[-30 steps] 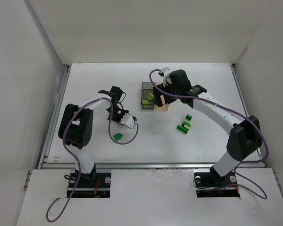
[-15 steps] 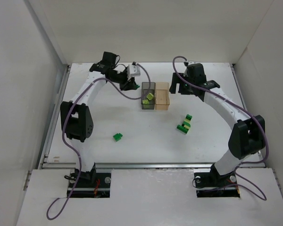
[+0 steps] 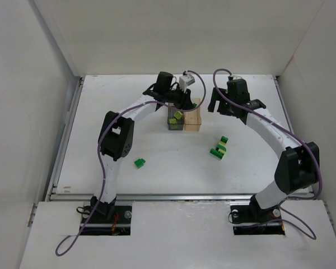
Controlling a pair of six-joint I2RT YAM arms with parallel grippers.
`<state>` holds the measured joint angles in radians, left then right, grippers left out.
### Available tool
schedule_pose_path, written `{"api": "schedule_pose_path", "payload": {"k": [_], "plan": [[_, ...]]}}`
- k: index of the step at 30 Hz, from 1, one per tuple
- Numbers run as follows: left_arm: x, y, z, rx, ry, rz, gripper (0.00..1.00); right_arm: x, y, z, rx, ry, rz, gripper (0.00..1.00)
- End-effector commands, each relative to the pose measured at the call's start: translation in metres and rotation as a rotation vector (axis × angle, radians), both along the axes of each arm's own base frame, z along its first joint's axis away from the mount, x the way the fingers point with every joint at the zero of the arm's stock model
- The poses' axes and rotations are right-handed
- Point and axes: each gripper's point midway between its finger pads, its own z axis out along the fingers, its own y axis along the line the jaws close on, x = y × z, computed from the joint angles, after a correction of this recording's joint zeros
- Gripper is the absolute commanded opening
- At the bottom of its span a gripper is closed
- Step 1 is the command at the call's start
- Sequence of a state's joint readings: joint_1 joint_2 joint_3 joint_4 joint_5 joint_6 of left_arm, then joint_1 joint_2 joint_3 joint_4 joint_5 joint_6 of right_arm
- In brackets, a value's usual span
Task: Sort the legos into containers by color
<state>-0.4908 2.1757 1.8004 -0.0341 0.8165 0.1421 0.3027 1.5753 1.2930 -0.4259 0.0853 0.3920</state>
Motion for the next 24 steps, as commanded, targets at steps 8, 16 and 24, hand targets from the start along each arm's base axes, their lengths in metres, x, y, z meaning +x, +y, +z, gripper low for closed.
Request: {"api": "schedule_pose_path", "payload": {"k": [8,16,24], "plan": [[0.016,-0.010,0.020,-0.026,-0.053,0.075,0.42,-0.003,0.005,0.007,0.003,-0.037,0.059,0.94],[-0.005,0.000,0.048,-0.041,-0.026,0.044,0.58,0.000,0.010,0.007,-0.012,-0.042,0.121,0.94],[-0.084,0.128,0.035,0.459,-0.407,-0.269,0.65,-0.015,0.045,0.008,-0.125,-0.081,0.295,0.94]]}}
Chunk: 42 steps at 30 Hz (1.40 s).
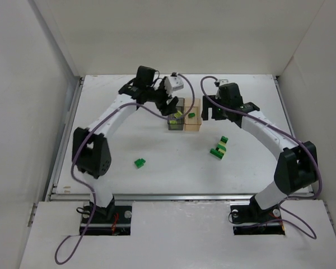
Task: Sort the legos into containers by color
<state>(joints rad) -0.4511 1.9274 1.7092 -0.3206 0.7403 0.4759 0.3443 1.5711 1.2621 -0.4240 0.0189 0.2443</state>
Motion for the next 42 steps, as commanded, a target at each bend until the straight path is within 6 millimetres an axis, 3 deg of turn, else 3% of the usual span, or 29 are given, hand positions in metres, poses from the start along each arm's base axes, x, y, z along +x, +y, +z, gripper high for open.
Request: {"api": "schedule_pose_path", "payload": {"k": [1,4,5,8,12,21,26,29,34,37,41,42], "plan": [[-0.066,0.084,-0.024,0.392,-0.199,-0.256,0.70,-0.003,0.033,0.018,-0.060,-0.086,0.132,0.94],[-0.113,0.132,-0.068,0.576,-0.054,-0.259,0.74,-0.013,0.063,0.015,-0.114,-0.096,0.208,0.94],[-0.127,0.138,-0.077,0.586,-0.007,-0.260,1.00,-0.013,0.072,0.015,-0.130,-0.104,0.234,0.94],[-0.165,0.158,-0.101,0.625,0.107,-0.241,1.00,-0.020,0.099,0.017,-0.131,-0.116,0.297,0.94],[-0.181,0.172,-0.119,0.704,0.117,-0.154,1.00,-0.025,0.116,0.016,-0.098,-0.104,0.330,0.94],[-0.198,0.194,-0.150,0.808,0.220,-0.009,1.00,-0.030,0.117,0.009,-0.099,-0.087,0.334,0.94],[-0.194,0.191,-0.156,0.799,0.237,0.020,0.86,-0.031,0.118,0.009,-0.092,-0.084,0.328,0.94],[-0.204,0.192,-0.164,0.798,0.279,0.012,0.78,-0.031,0.118,0.009,-0.092,-0.084,0.328,0.94],[-0.211,0.191,-0.169,0.784,0.310,0.017,0.54,-0.030,0.117,0.009,-0.092,-0.083,0.315,0.94],[-0.210,0.193,-0.174,0.799,0.326,0.028,0.53,-0.030,0.117,0.009,-0.092,-0.083,0.315,0.94],[-0.211,0.193,-0.177,0.804,0.335,0.025,0.34,-0.030,0.117,0.009,-0.092,-0.083,0.315,0.94],[-0.211,0.193,-0.177,0.804,0.335,0.025,0.24,-0.030,0.117,0.009,-0.092,-0.083,0.315,0.94]]}}
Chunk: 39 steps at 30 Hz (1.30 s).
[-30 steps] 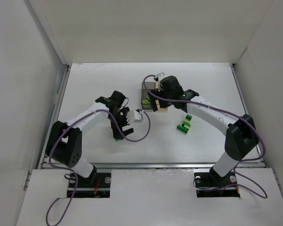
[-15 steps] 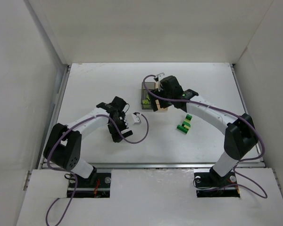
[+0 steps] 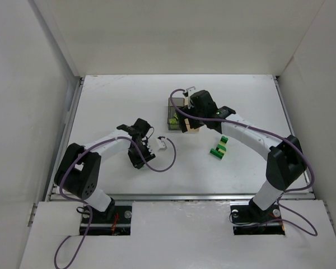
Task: Sort the legos into containers by color
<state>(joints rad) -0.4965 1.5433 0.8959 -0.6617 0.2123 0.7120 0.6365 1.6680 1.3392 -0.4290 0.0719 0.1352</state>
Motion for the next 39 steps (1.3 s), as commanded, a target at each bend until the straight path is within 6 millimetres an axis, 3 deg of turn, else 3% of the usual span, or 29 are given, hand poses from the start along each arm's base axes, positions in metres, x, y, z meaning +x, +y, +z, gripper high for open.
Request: {"api": "schedule_pose_path", "payload": {"k": [1,4,10,12,13,14,17,18,19,21,23,25,28,30,31,33,39], "plan": [[-0.007,-0.002,-0.001,-0.013,0.026,0.013,0.19,0.007,0.007,0.020,0.034,-0.050,-0.008,0.94],[-0.004,-0.006,0.003,-0.032,0.015,0.012,0.00,0.006,0.006,0.018,0.028,-0.043,-0.008,0.94],[-0.009,-0.002,0.026,-0.027,0.054,-0.076,0.00,0.006,0.006,0.020,0.034,-0.039,-0.014,0.96],[0.022,-0.012,0.068,-0.104,-0.035,-0.162,0.00,0.014,-0.003,0.030,0.079,-0.036,-0.053,0.96],[0.024,-0.010,0.064,-0.112,-0.022,-0.174,0.00,0.018,-0.008,0.030,0.094,-0.027,-0.071,0.96],[0.050,-0.022,0.083,-0.150,-0.086,-0.180,0.00,0.020,-0.014,0.039,0.136,-0.026,-0.102,0.96],[0.095,-0.059,0.114,-0.293,-0.175,-0.161,0.00,0.035,-0.045,0.042,0.234,0.001,-0.204,0.96],[0.120,-0.083,0.133,-0.384,-0.216,-0.154,0.00,0.040,-0.052,0.050,0.281,0.000,-0.249,0.96],[0.131,-0.102,0.143,-0.443,-0.225,-0.104,0.00,0.047,-0.067,0.047,0.293,0.002,-0.296,0.96],[0.170,-0.142,0.162,-0.557,-0.315,-0.092,0.00,0.053,-0.079,0.047,0.296,-0.003,-0.352,0.96],[0.188,-0.182,0.175,-0.655,-0.359,-0.082,0.00,0.058,-0.098,0.044,0.271,-0.010,-0.427,0.96],[0.206,-0.213,0.171,-0.705,-0.369,-0.070,0.00,0.060,-0.109,0.042,0.273,-0.001,-0.471,0.96],[0.237,-0.243,0.166,-0.777,-0.370,-0.011,0.00,0.063,-0.124,0.041,0.272,-0.004,-0.505,0.96],[0.244,-0.260,0.161,-0.777,-0.367,0.004,0.00,0.064,-0.130,0.045,0.273,-0.017,-0.520,0.96],[0.254,-0.265,0.170,-0.790,-0.396,0.011,0.00,0.062,-0.131,0.041,0.268,-0.009,-0.521,0.96],[0.254,-0.276,0.147,-0.755,-0.382,0.015,0.00,0.060,-0.133,0.042,0.264,-0.014,-0.528,0.96],[0.249,-0.273,0.129,-0.714,-0.375,0.033,0.33,0.058,-0.138,0.047,0.237,-0.037,-0.523,0.96]]}}
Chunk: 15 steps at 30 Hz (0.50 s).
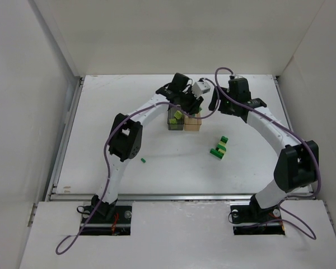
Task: Sort the legos into containers by color
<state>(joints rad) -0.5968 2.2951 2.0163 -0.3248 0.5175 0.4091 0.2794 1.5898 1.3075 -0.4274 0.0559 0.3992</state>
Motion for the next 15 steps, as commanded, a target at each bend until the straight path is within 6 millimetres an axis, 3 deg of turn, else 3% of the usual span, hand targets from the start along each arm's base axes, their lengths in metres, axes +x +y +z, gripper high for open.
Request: {"api": "schedule_pose_path", "payload": {"k": [1,5,12,15], "plan": [[0.004,0.000,0.038,-0.049,-0.074,0.018,0.36,0.000,-0.004,0.025,0.002,-0.072,-0.011,0.96],[-0.007,0.010,0.037,-0.029,-0.089,0.011,0.52,0.000,-0.005,0.025,-0.012,-0.074,0.001,0.96],[-0.020,0.019,0.037,-0.025,-0.072,0.016,0.56,-0.001,-0.001,0.023,-0.025,-0.069,0.053,0.96],[-0.009,0.031,0.076,-0.086,-0.089,0.082,0.56,-0.003,0.013,0.035,-0.028,-0.120,0.158,0.96]]}}
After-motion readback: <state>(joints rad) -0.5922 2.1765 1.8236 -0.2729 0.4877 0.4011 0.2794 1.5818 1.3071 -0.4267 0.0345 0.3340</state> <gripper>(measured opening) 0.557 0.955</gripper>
